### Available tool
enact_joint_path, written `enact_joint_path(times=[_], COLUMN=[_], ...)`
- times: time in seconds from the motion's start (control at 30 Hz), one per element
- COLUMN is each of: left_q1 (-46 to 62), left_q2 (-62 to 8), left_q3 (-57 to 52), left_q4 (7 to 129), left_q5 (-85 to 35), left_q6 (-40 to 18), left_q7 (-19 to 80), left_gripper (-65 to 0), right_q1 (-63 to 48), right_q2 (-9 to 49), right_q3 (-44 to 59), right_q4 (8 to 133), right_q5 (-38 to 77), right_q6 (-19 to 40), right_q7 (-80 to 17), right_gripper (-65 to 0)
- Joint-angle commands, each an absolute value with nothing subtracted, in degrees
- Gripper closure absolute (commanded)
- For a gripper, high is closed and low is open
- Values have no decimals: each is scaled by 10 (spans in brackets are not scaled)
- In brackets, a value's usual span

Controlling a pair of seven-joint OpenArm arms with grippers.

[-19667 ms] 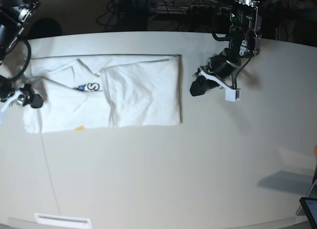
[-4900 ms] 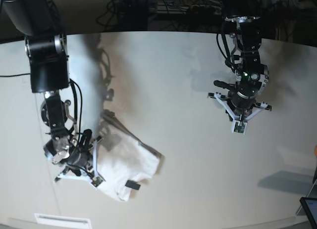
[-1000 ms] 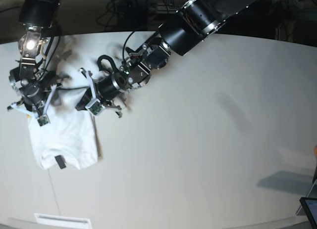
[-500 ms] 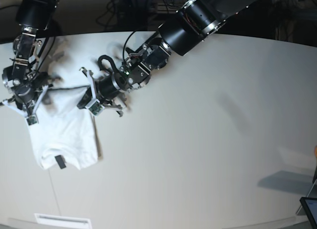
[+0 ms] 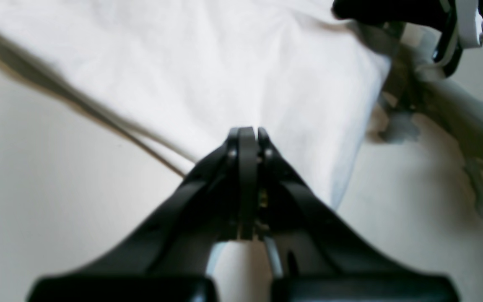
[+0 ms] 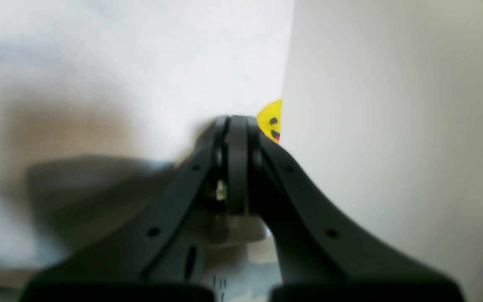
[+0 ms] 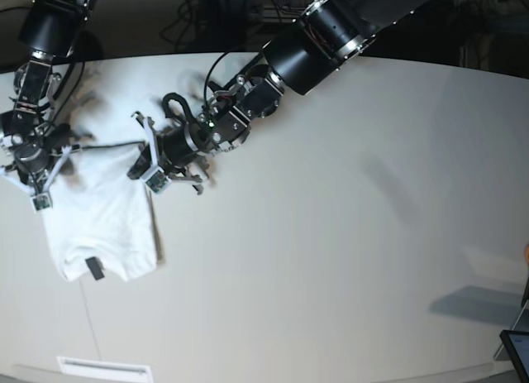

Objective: Fold the T-shirt properly
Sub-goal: 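Press and smooth the folded shirt edges with both grippers, then open both grippers and lift them off the folded shirt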

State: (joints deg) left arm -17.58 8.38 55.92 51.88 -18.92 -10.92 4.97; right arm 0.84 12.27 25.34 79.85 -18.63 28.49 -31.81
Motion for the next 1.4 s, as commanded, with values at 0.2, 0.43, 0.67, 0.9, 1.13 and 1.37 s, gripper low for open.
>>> enact_joint_path(times=[0.2, 0.43, 0.67, 0.9, 1.13, 1.37], left_q1=[-184, -169, -148, -52, 95, 141], left_q2=[85, 61, 54, 35, 23, -68], left_q3=[558, 507, 454, 437, 319, 297], left_q4=[531, 663, 767, 838, 895, 989], left_q5=[-187, -189, -186, 15, 103, 98], left_q6=[-109, -86, -84, -62, -41, -43], left_q7=[57, 58, 56, 23, -63, -25], left_gripper=[0, 0, 0, 0, 0, 0], right_q1=[7, 7, 8, -19, -107, -153], right_q2=[120, 117, 117, 109, 121, 138], right_q3=[276, 275, 274, 282, 335, 354], right_q4=[806, 848, 918, 967, 954, 954], right_q5=[-232, -228, -228, -200, -22, -23], right_q6=[280, 284, 284, 284, 284, 284], right_q7=[-340, -339, -337, -225, -116, -116], right_gripper=[-3, -1, -1, -1, -1, -1])
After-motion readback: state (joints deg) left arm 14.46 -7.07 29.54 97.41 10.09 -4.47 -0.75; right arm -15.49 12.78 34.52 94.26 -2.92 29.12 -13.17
